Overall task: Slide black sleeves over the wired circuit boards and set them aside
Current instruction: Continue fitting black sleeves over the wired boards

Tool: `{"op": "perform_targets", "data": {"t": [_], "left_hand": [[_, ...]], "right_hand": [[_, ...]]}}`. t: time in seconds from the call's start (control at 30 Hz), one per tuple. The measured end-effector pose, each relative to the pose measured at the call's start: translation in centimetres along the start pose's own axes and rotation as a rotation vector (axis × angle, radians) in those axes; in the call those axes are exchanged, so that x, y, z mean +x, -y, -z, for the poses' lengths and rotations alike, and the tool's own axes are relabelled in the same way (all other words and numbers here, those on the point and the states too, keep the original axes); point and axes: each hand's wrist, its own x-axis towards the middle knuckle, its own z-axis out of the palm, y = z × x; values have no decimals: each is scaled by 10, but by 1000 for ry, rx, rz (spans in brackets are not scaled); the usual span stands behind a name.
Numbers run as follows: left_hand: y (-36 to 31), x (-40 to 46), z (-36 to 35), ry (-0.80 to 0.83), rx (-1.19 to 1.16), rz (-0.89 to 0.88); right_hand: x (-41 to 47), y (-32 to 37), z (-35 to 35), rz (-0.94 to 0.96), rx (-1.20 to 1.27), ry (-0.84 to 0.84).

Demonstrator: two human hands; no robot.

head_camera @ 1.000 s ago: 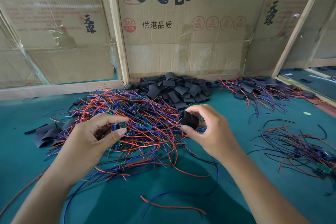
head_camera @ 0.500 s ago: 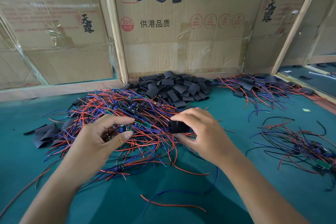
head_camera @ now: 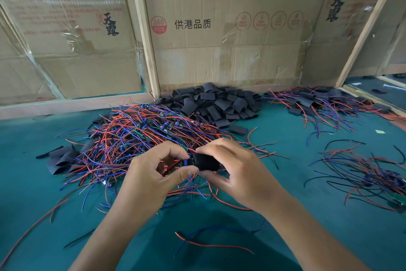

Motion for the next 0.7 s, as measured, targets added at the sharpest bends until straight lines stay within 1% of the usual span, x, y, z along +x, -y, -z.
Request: {"op": "perform_targets", "data": {"t": [0.13,0.33,0.4,0.57,0.7], "left_hand": [[-2,2,-2,7,15,-64],[3,3,9,156,-13,-25],[3,3,10,175,-6,-37],[3,2,8,126,25,-6],[1,1,9,114,79,-45]], "right_hand": [[-1,1,-2,10,50,-4],[-2,-3,-1,-52,113,8],[-2,-3,-1,-51,104,10],[-1,-3,0,-61,114,0],[-1,-2,1,-52,99,0]]}}
